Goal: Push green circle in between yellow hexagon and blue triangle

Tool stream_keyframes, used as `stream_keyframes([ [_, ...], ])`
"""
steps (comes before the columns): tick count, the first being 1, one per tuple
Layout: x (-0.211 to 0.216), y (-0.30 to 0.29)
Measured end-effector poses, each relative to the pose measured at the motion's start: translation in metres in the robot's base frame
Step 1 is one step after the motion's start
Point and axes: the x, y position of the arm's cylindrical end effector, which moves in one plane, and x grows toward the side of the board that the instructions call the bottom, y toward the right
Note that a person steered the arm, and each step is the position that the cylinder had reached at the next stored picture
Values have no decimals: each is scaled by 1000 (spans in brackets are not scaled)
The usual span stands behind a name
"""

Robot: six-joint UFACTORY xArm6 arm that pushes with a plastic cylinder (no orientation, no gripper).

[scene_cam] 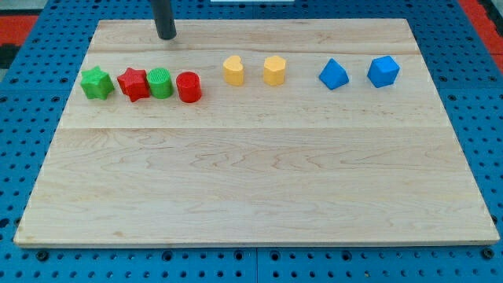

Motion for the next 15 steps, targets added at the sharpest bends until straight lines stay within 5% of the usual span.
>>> stream_keyframes([
  [3,112,3],
  [8,60,-14],
  [14,158,-81],
  [15,182,-40],
])
